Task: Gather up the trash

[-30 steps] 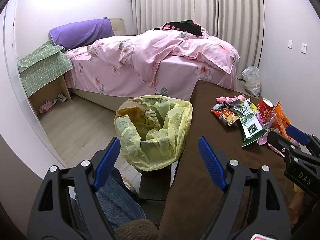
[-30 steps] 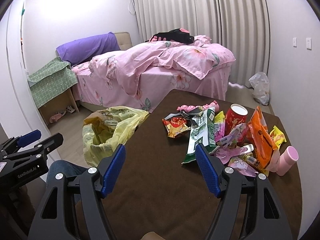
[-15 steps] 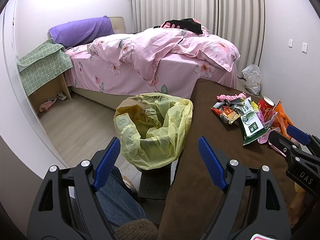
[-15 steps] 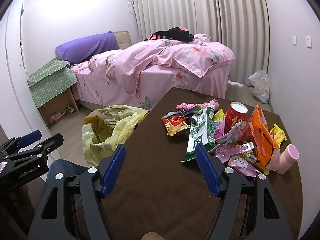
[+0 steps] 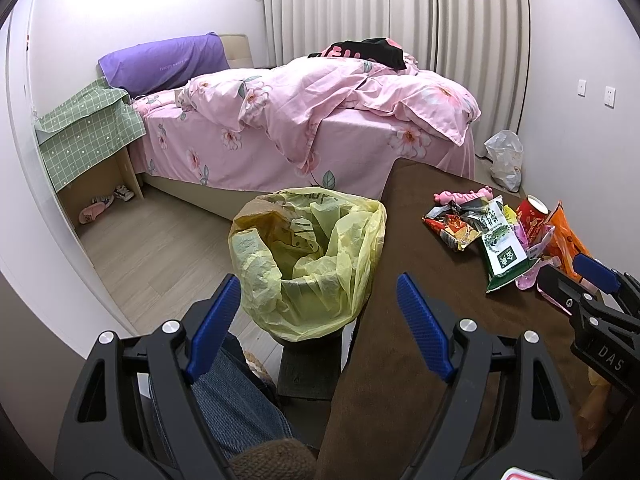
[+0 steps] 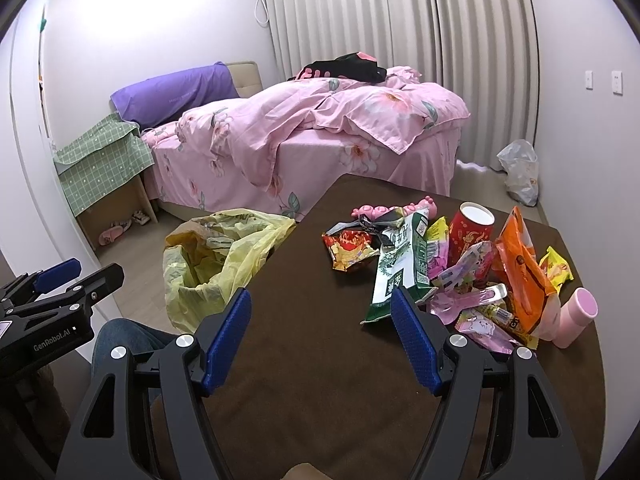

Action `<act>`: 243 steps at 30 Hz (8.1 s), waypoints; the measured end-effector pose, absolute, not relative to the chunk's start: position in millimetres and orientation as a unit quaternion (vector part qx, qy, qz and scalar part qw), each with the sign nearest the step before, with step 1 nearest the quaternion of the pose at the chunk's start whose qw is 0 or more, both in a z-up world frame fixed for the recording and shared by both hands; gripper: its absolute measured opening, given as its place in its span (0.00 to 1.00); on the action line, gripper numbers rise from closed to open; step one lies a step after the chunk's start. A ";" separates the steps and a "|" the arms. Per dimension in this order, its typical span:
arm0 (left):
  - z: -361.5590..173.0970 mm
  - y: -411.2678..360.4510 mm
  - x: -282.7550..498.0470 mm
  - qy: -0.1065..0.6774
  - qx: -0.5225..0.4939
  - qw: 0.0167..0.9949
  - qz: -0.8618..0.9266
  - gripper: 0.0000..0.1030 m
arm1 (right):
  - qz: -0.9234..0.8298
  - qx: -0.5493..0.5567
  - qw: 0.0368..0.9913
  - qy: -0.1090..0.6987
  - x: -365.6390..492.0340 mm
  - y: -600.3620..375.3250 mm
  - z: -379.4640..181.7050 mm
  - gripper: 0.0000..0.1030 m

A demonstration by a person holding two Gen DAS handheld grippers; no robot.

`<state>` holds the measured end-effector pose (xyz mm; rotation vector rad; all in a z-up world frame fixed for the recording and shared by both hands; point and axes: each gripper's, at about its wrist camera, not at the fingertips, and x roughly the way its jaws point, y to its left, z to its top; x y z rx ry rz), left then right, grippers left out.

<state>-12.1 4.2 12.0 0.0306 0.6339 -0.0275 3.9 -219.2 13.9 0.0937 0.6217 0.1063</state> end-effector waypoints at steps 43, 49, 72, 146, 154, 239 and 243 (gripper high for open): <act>-29.1 -150.8 96.7 0.330 0.026 0.912 -0.241 0.76 | -0.172 0.012 0.939 0.299 15.4 -470.4 -4.6 0.67; -32.1 -173.8 116.2 0.348 0.032 0.907 -0.235 0.76 | -0.125 0.058 0.927 0.350 68.8 -564.1 -36.0 0.64; -56.3 -183.2 133.6 0.379 0.061 0.900 -0.205 0.67 | 0.017 0.124 0.900 0.419 154.7 -600.2 -103.4 0.05; -23.8 -95.8 96.9 0.390 -0.035 0.880 -0.268 0.07 | 0.043 0.050 0.913 0.403 24.4 -411.3 -60.5 0.24; -5.7 -77.8 84.1 0.362 -0.048 0.892 -0.267 0.07 | 0.050 0.051 0.930 0.362 9.5 -395.9 -12.3 0.24; -18.5 60.6 149.2 0.315 -0.079 0.935 -0.142 0.46 | 0.206 0.026 0.920 0.333 157.5 -229.7 4.9 0.61; -18.0 18.7 141.3 0.320 -0.057 0.925 -0.196 0.46 | 0.166 0.040 0.930 0.326 123.5 -275.2 8.6 0.66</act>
